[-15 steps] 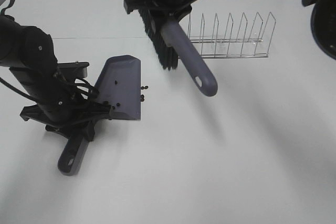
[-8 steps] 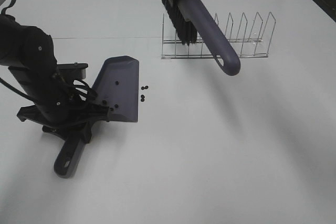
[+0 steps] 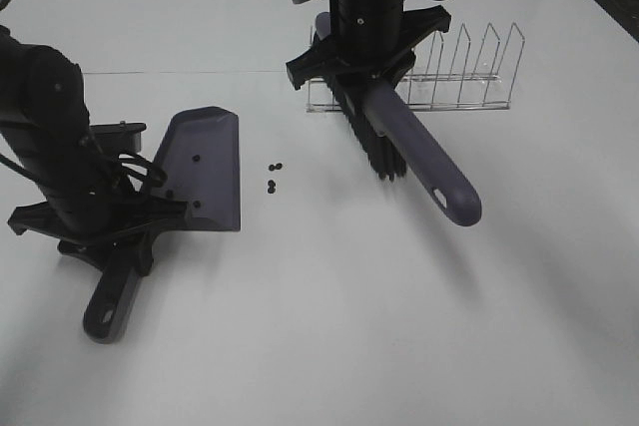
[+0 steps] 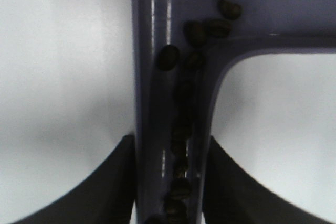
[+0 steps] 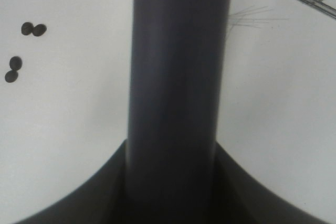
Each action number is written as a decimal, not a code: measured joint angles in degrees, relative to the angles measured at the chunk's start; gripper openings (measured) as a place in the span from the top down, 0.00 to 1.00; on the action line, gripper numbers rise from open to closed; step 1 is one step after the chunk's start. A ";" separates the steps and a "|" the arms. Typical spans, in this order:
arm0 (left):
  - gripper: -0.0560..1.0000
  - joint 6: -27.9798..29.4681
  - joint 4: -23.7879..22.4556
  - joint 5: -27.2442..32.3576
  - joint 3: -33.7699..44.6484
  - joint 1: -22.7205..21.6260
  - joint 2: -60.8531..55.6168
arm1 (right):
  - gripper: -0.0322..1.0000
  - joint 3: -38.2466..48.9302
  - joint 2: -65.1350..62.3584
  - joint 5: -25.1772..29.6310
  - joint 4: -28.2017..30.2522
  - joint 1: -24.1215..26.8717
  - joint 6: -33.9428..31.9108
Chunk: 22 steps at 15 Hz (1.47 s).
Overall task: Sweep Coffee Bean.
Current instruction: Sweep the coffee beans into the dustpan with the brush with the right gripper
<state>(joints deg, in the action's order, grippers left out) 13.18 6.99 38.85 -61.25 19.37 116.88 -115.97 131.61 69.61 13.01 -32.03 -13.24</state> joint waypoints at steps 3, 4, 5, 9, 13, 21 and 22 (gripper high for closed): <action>0.62 -1.95 1.49 0.06 0.00 -0.11 0.00 | 0.67 0.00 3.09 -1.38 -1.26 0.00 -1.32; 0.62 -2.81 1.89 0.11 0.00 -0.29 0.00 | 0.67 0.00 4.47 -1.95 -2.23 0.00 -1.32; 0.62 -3.27 2.23 0.11 0.00 -0.40 0.00 | 0.67 0.00 5.44 -2.58 -3.27 0.00 -1.38; 0.62 -3.72 2.41 0.29 0.00 -0.34 0.00 | 0.67 0.00 6.36 -6.76 -9.00 0.00 -1.43; 0.62 -3.72 2.81 0.74 0.00 2.69 0.00 | 0.67 -0.29 7.62 -8.88 -18.05 0.00 -0.57; 0.62 -3.72 2.92 0.74 0.00 2.81 0.00 | 0.67 -0.29 7.79 -11.00 -36.10 -0.06 9.45; 0.62 -3.72 2.92 0.74 0.00 2.81 0.00 | 0.67 -0.17 6.88 -11.40 -35.12 -0.06 9.51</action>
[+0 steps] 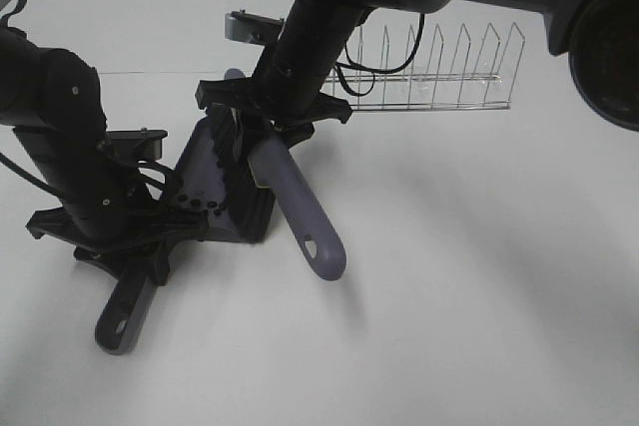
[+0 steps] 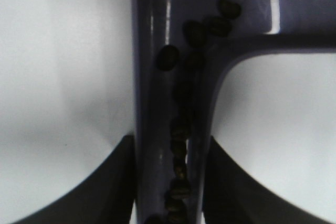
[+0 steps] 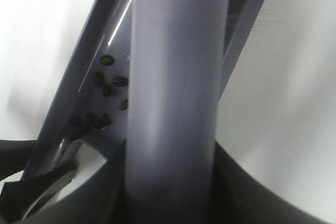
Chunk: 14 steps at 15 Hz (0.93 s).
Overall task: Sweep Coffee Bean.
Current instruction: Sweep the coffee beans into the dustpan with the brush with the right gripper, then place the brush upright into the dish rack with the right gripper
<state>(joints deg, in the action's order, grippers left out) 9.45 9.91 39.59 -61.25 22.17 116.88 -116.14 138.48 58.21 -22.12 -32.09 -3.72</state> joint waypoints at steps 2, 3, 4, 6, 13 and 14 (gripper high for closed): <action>0.62 0.00 0.00 0.06 0.00 0.00 0.00 | 0.67 0.06 -3.09 -0.80 4.41 0.00 -0.63; 0.62 0.00 0.00 0.06 0.00 0.00 0.00 | 0.67 0.06 -5.27 -0.46 7.91 0.00 -1.95; 0.62 0.00 0.00 0.06 0.00 0.00 0.00 | 0.67 0.06 -7.22 0.63 12.66 0.00 -3.50; 0.62 0.00 0.00 0.06 0.00 0.00 0.00 | 0.67 0.06 -9.40 4.93 23.49 0.00 -6.25; 0.62 0.00 0.00 0.06 0.00 0.00 0.00 | 0.67 0.06 -9.74 11.69 39.59 0.40 -7.16; 0.62 0.00 0.00 0.06 0.00 0.00 0.00 | 0.67 0.06 -9.80 11.69 39.42 0.80 -6.88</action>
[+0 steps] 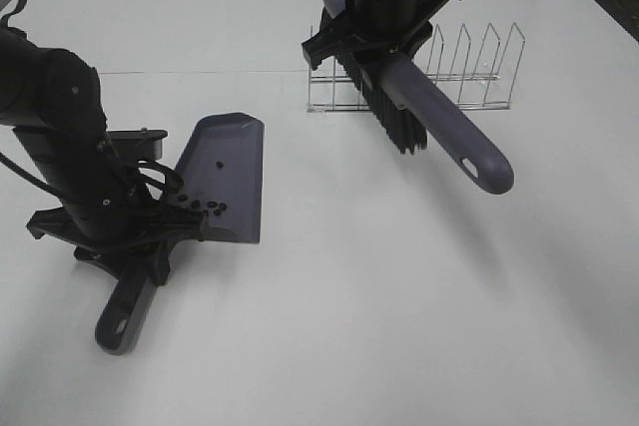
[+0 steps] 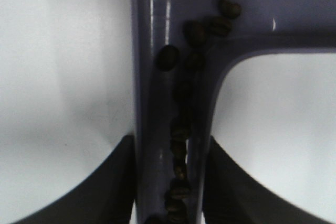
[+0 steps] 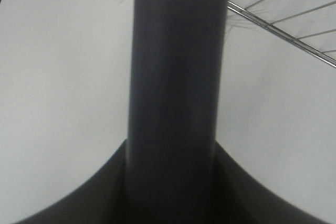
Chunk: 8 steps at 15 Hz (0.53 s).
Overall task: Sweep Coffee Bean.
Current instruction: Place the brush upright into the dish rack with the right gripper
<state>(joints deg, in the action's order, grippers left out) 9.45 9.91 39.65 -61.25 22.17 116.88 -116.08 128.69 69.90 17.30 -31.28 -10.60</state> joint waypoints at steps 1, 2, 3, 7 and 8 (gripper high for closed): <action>0.62 0.00 0.00 0.00 0.00 0.00 0.00 | 0.67 0.00 -0.34 0.00 -0.40 1.32 0.57; 0.62 0.00 0.00 0.00 0.00 0.00 0.00 | 0.67 0.11 -1.38 0.00 -1.49 3.32 0.80; 0.62 0.00 0.00 0.00 0.00 0.00 0.00 | 0.67 0.23 -2.86 0.00 -2.92 5.79 1.03; 0.62 0.00 0.00 0.00 0.00 0.00 0.00 | 0.67 6.93 -10.83 0.00 -8.08 15.99 2.06; 0.62 0.00 0.00 0.00 0.00 0.00 0.00 | 0.67 8.25 -11.40 0.06 -8.48 16.56 2.06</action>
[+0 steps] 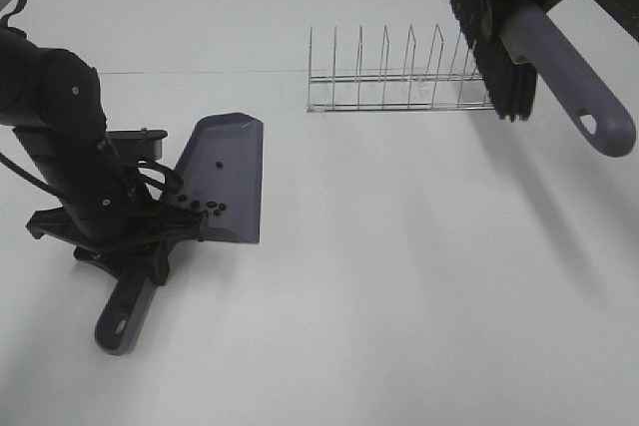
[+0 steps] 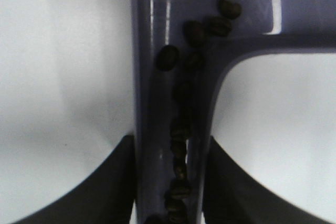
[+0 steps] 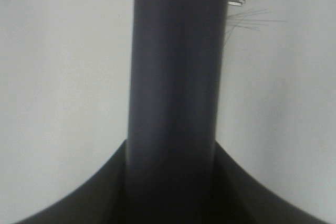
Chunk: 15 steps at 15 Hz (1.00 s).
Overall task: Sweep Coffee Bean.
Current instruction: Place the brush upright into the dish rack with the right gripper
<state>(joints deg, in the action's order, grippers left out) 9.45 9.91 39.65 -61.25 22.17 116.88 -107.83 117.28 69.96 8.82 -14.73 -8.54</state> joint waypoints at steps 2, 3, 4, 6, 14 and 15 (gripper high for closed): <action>0.62 0.00 0.00 0.00 0.00 0.00 0.00 | 0.67 6.13 -0.57 0.63 -1.55 1.26 0.00; 0.62 0.00 0.00 0.00 0.00 0.00 0.00 | 0.67 6.93 0.00 0.69 -2.98 1.26 0.06; 0.62 0.00 0.00 0.00 0.00 0.00 0.00 | 0.67 6.93 1.03 0.69 -3.84 1.26 0.06; 0.62 0.00 0.00 0.00 0.00 0.00 0.00 | 0.67 6.93 4.35 0.63 -4.01 1.26 0.23; 0.62 0.00 0.00 0.00 0.00 0.00 0.00 | 0.67 -2.98 15.64 0.40 -2.92 1.26 0.29; 0.62 0.00 0.00 0.00 0.00 0.00 0.00 | 0.67 -4.81 16.73 0.40 -1.83 1.26 -0.11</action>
<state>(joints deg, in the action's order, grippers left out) 9.45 9.91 39.65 -61.25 22.17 116.88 -112.64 134.01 70.36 6.99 -13.46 -8.65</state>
